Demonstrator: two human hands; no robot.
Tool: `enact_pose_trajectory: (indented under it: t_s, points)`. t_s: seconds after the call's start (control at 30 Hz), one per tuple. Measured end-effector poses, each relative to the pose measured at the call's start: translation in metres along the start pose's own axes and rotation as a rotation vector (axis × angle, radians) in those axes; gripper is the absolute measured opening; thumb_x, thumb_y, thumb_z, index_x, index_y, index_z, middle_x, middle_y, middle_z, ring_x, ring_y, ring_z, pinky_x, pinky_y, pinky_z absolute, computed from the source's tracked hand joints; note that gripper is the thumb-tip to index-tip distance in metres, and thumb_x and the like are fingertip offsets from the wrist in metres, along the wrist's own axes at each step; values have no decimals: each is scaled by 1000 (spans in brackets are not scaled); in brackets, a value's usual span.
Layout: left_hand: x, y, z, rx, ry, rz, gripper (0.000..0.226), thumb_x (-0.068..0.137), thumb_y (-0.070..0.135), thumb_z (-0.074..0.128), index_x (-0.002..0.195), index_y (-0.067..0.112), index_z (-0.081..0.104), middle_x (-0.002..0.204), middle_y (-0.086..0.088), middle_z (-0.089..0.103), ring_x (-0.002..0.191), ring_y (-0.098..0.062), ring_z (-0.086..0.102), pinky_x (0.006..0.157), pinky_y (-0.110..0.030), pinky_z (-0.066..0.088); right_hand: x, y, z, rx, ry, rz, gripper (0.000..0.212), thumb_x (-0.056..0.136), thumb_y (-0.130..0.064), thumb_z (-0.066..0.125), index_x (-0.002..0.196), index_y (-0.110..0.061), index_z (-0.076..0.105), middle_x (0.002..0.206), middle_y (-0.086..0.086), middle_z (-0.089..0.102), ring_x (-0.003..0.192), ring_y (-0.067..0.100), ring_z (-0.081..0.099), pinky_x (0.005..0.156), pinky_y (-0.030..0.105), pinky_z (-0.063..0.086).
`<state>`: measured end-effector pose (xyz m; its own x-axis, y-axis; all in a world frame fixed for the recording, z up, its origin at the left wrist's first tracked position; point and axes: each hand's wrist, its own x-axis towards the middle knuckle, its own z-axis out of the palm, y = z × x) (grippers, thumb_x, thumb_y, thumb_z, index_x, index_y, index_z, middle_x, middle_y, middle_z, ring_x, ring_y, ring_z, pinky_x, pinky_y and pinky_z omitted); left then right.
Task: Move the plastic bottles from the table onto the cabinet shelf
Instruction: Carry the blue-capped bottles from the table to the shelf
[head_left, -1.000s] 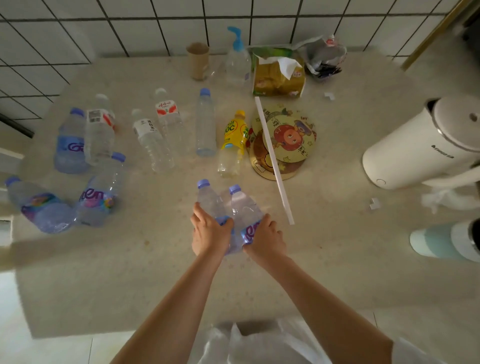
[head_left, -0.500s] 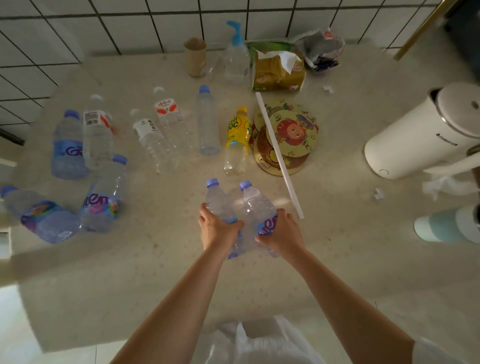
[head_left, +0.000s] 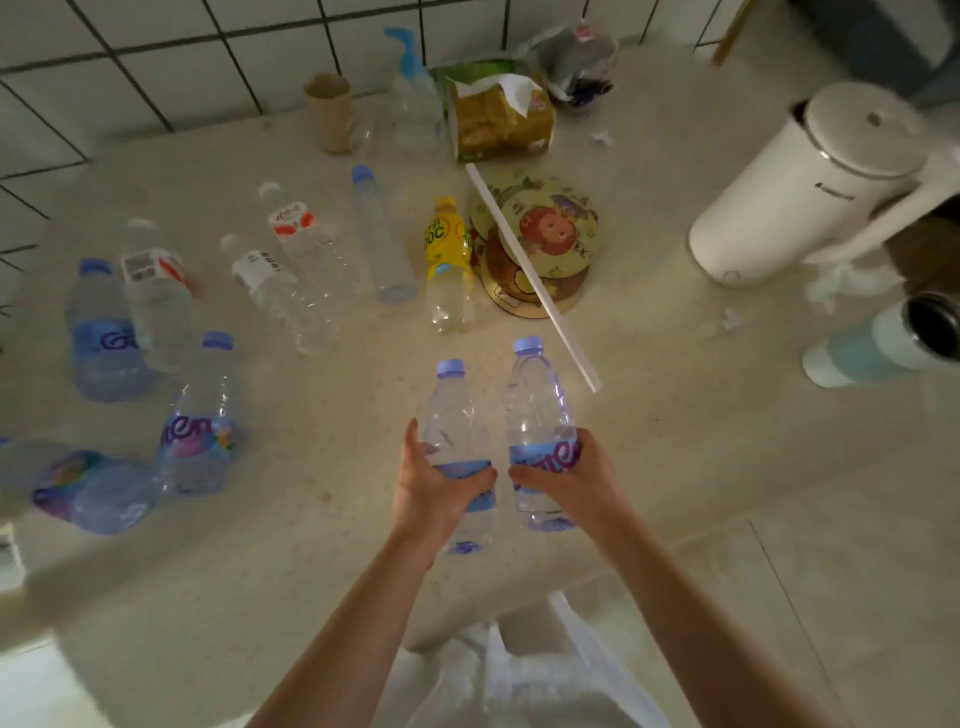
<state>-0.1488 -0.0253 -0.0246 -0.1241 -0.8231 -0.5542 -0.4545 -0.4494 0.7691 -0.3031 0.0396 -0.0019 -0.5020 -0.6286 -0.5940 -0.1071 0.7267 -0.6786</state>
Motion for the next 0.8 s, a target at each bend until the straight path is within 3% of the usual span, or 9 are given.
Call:
enact_pose_trajectory:
  t_s: [0.1,0.17,0.27,0.33,0.47,0.57,0.67,0.8]
  points:
    - [-3,-1,-5,70,-34,24,64,56,16,92,109,22,58,95,6,68,81,-9,67,67,-18,52,-23,2,-4,126,43,0,26,62,-14,86,69,-24,62,65,-10,69,59,-4,64,60,20,52]
    - [-5,0,-7,95,-55,31,68,53,22,93,110,19,57,99,2,67,86,-15,67,74,-30,56,-32,8,-6,181,68,23,34,60,-16,87,84,-22,63,77,-6,71,71,5,69,67,25,54]
    - [-13,8,-3,102,-104,58,64,59,15,91,111,15,54,95,5,63,81,-11,64,70,-24,53,-44,21,-10,266,112,49,56,51,-27,89,99,-18,62,89,-1,74,82,14,71,77,36,59]
    - [-21,14,4,107,-141,88,61,61,12,89,110,15,53,97,6,63,80,-7,63,67,-19,50,-52,33,-16,322,154,68,64,47,-29,90,102,-19,60,92,0,73,85,15,71,78,36,58]
    - [-39,16,26,145,-220,148,61,59,11,89,105,19,51,100,4,65,79,-4,64,70,-21,52,-75,56,-31,446,208,61,42,61,-2,86,89,-20,59,75,-4,72,71,6,70,66,23,57]
    - [-60,15,46,180,-279,217,66,58,9,89,106,26,48,96,12,61,80,2,61,73,-20,51,-96,80,-42,493,252,67,43,60,-7,86,94,-16,61,82,2,73,77,14,72,71,31,58]
    - [-89,7,72,205,-358,256,71,56,7,90,106,34,47,99,5,65,83,-6,65,82,-31,54,-130,111,-57,582,353,119,57,53,-19,88,102,-18,59,91,4,72,84,19,71,75,36,59]
    - [-142,-8,109,248,-467,297,76,45,19,92,103,42,48,100,3,65,89,-17,68,85,-43,56,-190,158,-80,670,466,141,48,61,-7,87,101,-16,60,91,6,73,80,15,72,66,27,58]
